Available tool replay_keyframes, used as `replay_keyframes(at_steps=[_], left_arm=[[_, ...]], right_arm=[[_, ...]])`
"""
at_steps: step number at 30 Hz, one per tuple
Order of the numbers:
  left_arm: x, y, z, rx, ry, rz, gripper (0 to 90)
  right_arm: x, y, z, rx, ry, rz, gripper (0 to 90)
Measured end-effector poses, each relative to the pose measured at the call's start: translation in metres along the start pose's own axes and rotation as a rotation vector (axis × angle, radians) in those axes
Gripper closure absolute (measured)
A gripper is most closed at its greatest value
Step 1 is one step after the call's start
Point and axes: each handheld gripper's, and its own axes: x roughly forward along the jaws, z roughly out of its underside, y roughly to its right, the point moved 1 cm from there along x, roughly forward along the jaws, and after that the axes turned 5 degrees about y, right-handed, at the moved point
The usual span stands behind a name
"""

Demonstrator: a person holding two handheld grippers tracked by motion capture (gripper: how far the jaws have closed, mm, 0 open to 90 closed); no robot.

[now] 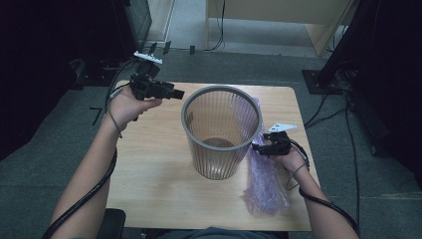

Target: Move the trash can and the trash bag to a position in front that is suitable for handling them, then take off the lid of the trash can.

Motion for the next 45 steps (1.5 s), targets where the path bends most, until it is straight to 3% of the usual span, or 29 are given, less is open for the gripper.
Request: replay_keyframes(at_steps=[11, 15, 22, 29, 34, 35, 36, 42, 45], left_arm=[[0.002, 0.01, -0.016, 0.022, 0.005, 0.01, 39.2], [0.004, 0.014, -0.018, 0.04, -0.003, 0.013, 39.0], [0.022, 0.021, -0.019, 0.056, -0.036, 0.034, 39.1], [0.034, 0.027, -0.022, 0.065, -0.036, 0.042, 40.8], [0.039, 0.028, -0.025, 0.065, -0.021, 0.07, 45.8], [0.04, 0.028, -0.025, 0.06, -0.005, 0.104, 47.0], [0.041, 0.028, -0.025, 0.054, 0.004, 0.107, 47.1], [0.047, 0.029, -0.027, 0.076, 0.001, 0.086, 39.2], [0.051, 0.031, -0.029, 0.085, -0.036, 0.069, 39.4]], right_arm=[[0.004, -0.005, 0.002, -0.038, 0.011, 0.015, 20.2], [0.004, -0.005, 0.001, -0.026, 0.008, 0.006, 17.3], [0.005, -0.006, 0.001, -0.028, 0.001, -0.002, 14.9], [0.006, -0.006, 0.001, -0.041, 0.0, 0.003, 14.3], [0.006, -0.008, 0.001, -0.056, -0.007, 0.021, 13.9], [0.007, -0.008, 0.001, -0.062, -0.007, 0.024, 13.5], [0.007, -0.009, 0.001, -0.064, -0.009, 0.025, 13.5], [0.007, -0.009, 0.001, -0.063, -0.009, 0.025, 13.4], [0.007, -0.009, 0.001, -0.063, -0.009, 0.025, 13.4]])
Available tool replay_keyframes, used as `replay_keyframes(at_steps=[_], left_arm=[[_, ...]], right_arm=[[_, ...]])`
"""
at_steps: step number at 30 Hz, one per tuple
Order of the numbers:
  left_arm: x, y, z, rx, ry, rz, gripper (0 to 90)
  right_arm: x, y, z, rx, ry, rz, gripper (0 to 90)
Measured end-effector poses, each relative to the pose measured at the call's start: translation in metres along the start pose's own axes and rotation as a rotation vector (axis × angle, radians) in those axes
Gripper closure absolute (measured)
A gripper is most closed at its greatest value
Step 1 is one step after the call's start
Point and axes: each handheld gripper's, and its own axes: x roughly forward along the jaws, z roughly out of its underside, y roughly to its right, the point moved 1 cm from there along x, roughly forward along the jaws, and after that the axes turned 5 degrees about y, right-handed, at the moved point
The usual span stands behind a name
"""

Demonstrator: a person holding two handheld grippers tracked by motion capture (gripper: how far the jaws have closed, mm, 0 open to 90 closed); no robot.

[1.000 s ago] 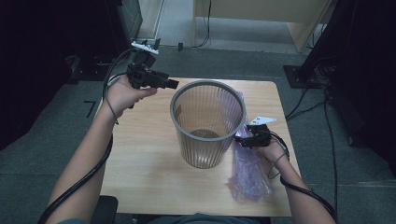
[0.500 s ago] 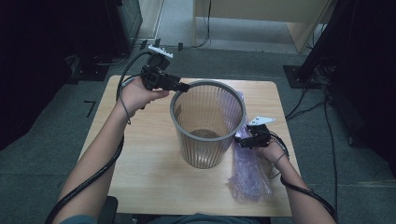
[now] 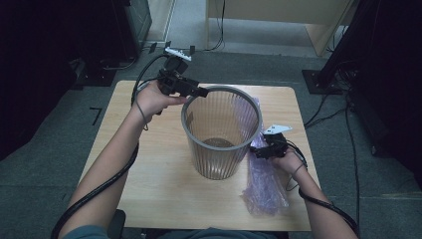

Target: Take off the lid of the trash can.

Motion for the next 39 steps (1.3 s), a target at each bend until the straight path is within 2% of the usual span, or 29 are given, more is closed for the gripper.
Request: replay_keyframes(at_steps=[2, 4, 6, 9, 13, 18, 22, 24, 26, 29, 31, 35, 39], left_arm=[[0.001, 0.002, -0.001, 0.019, -0.009, -0.018, 47.0], [0.003, 0.002, -0.002, 0.002, -0.014, -0.03, 48.8], [0.004, 0.001, -0.003, -0.014, -0.017, -0.018, 53.0], [0.007, 0.0, -0.003, -0.012, -0.034, -0.027, 55.6], [0.009, 0.001, -0.004, -0.007, -0.028, -0.015, 65.0], [0.01, 0.002, -0.006, 0.005, -0.029, -0.025, 66.9], [0.01, 0.002, -0.007, 0.002, -0.021, -0.023, 64.9], [0.011, 0.002, -0.008, -0.012, -0.018, -0.016, 64.9], [0.013, 0.002, -0.008, -0.014, -0.036, -0.019, 64.9], [0.015, 0.003, -0.008, -0.012, -0.037, -0.02, 66.1], [0.016, 0.003, -0.008, 0.006, -0.034, -0.015, 69.9], [0.019, 0.003, -0.008, 0.01, -0.041, -0.004, 70.8], [0.021, 0.003, -0.008, -0.006, -0.045, 0.007, 75.9]], right_arm=[[0.0, 0.0, 0.0, 0.0, 0.0, 0.0, 13.4], [0.0, 0.0, 0.0, 0.0, 0.0, 0.0, 13.4], [0.0, 0.0, 0.0, 0.0, -0.001, 0.0, 13.4], [0.0, 0.0, 0.0, 0.0, -0.001, 0.0, 13.3], [0.0, 0.0, 0.0, 0.001, -0.001, 0.003, 13.0], [0.0, 0.0, 0.0, 0.002, -0.002, 0.004, 12.6], [0.0, -0.001, 0.0, 0.004, -0.003, 0.006, 12.4], [0.0, -0.001, 0.0, 0.004, -0.003, 0.006, 12.3], [0.0, -0.001, 0.0, 0.004, -0.003, 0.007, 12.3], [0.001, -0.001, 0.0, 0.003, -0.003, 0.007, 12.2], [0.001, -0.001, 0.0, 0.003, -0.003, 0.007, 12.1], [0.001, -0.001, 0.0, 0.003, -0.003, 0.007, 12.1], [0.001, -0.001, 0.0, 0.003, -0.003, 0.007, 12.1]])
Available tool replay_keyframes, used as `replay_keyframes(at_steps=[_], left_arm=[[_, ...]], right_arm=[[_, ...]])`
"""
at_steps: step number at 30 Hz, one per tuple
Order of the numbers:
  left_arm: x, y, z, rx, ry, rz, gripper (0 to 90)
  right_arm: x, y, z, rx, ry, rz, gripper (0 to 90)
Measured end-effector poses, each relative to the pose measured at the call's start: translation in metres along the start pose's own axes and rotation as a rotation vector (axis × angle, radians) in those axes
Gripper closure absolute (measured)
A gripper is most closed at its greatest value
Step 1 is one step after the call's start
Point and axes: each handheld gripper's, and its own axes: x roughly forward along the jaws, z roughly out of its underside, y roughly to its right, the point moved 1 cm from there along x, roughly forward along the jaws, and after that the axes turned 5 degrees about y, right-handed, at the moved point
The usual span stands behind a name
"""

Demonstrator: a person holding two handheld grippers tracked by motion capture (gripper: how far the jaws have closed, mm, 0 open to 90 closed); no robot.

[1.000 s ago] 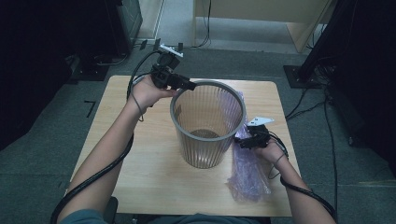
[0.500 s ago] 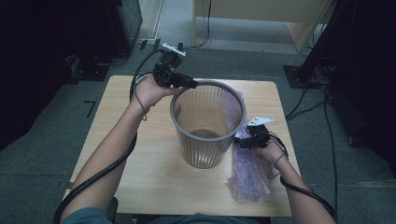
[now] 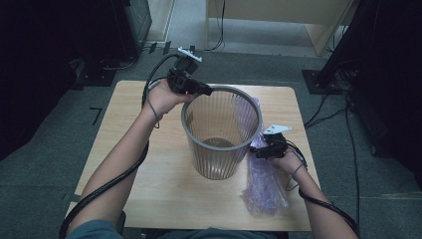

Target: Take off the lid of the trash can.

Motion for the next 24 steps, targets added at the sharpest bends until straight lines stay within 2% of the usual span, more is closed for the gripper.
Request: replay_keyframes(at_steps=[4, 8, 13, 15, 19, 24], left_arm=[[0.0, -0.001, 0.001, -0.007, 0.003, 0.009, 76.2], [-0.006, 0.0, -0.002, 0.015, 0.022, 0.009, 77.6], [-0.01, 0.003, -0.003, 0.034, 0.002, -0.007, 79.2], [-0.012, 0.004, -0.003, 0.044, 0.008, -0.014, 79.5], [-0.013, 0.003, -0.001, 0.036, 0.023, -0.005, 79.8], [-0.014, 0.007, -0.002, 0.078, 0.028, -0.034, 80.1]], right_arm=[[0.0, 0.0, 0.0, 0.0, 0.0, 0.001, 12.1], [0.0, 0.0, 0.0, 0.005, -0.003, -0.001, 12.1], [0.0, 0.0, 0.0, 0.004, -0.002, 0.0, 12.0], [0.0, 0.0, 0.0, 0.005, -0.003, -0.001, 12.0], [0.0, 0.0, 0.0, 0.001, -0.001, 0.003, 11.8], [0.0, 0.0, 0.0, 0.002, 0.0, 0.004, 11.7]])
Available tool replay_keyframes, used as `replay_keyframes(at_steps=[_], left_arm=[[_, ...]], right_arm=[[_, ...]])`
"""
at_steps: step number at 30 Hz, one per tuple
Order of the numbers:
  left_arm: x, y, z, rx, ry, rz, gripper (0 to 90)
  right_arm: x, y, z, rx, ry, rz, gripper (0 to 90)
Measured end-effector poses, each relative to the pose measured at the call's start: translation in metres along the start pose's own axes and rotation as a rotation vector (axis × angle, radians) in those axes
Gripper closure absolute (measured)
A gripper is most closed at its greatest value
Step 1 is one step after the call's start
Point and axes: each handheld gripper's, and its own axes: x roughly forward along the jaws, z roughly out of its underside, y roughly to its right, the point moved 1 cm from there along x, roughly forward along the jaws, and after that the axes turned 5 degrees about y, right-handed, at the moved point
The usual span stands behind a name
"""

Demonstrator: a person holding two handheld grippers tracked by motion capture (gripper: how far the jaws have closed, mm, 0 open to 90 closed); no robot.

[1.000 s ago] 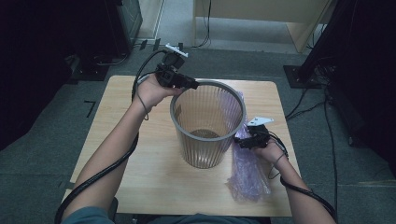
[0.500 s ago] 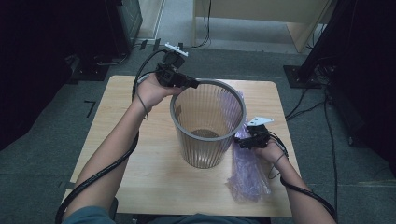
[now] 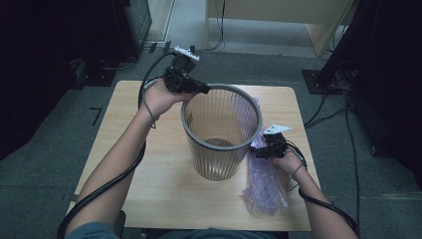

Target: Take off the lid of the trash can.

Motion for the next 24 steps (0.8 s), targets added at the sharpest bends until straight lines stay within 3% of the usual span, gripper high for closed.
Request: replay_keyframes(at_steps=[4, 6, 7, 8, 11, 15, 19, 24], left_arm=[[-0.003, 0.0, -0.001, -0.008, 0.011, 0.0, 80.3], [-0.006, -0.003, -0.001, -0.046, 0.019, 0.024, 80.7], [-0.009, -0.006, -0.002, -0.091, 0.039, 0.069, 81.4], [-0.01, -0.007, -0.002, -0.115, 0.047, 0.084, 81.9], [-0.012, -0.012, -0.002, -0.195, 0.029, 0.12, 82.5], [-0.012, -0.016, 0.0, -0.22, 0.01, 0.13, 82.6], [-0.023, -0.021, -0.001, -0.238, 0.055, 0.134, 82.7], [-0.034, -0.028, -0.001, -0.28, 0.067, 0.132, 82.6]], right_arm=[[0.0, 0.0, 0.0, 0.0, 0.0, 0.0, 11.7], [0.0, 0.0, 0.0, 0.001, 0.0, 0.001, 11.7], [0.0, 0.0, 0.0, 0.001, 0.0, 0.001, 11.7], [0.0, 0.0, 0.0, 0.001, 0.0, 0.001, 11.7], [0.0, 0.0, 0.0, 0.001, 0.0, 0.001, 11.7], [0.0, 0.0, 0.0, 0.001, 0.0, 0.001, 11.7], [0.0, 0.0, 0.0, 0.001, 0.0, 0.001, 11.7], [0.0, 0.0, 0.0, 0.001, 0.0, 0.001, 11.7]])
